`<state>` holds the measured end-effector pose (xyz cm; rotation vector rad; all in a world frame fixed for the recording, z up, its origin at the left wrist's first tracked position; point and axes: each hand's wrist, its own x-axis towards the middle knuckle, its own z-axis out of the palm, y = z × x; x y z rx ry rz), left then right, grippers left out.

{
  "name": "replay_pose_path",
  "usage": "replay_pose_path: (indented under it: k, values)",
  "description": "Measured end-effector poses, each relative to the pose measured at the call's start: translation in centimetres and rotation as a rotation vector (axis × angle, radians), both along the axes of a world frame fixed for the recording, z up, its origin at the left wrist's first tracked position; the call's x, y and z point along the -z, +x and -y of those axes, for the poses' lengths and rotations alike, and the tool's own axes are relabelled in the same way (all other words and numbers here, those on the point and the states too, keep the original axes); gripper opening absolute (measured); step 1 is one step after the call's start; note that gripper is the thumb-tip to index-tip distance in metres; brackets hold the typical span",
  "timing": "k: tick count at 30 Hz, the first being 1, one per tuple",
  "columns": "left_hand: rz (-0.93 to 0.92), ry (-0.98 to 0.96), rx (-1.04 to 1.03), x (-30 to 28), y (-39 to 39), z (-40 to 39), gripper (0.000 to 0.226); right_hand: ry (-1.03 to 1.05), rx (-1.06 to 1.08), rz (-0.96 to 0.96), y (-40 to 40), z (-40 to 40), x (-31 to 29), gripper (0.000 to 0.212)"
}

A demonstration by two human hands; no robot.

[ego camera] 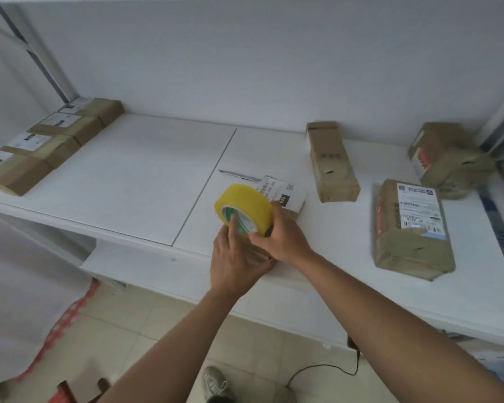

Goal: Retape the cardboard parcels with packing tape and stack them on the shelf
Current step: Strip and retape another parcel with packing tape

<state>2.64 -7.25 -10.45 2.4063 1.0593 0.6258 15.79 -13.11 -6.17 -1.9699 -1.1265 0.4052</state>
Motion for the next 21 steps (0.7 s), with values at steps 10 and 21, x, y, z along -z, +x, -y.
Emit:
replay_pose_path:
  k: [10, 21]
  values:
    - [0.090, -0.085, -0.029, -0.1, 2.7, 0.3, 0.141, 0.073, 0.053, -0.142, 2.4, 0.4, 0.4, 0.065]
    - [-0.042, -0.144, -0.018, -0.5, 2.5, 0.2, 0.138, -0.014, 0.056, -0.159, 4.8, 5.3, -0.1, 0.057]
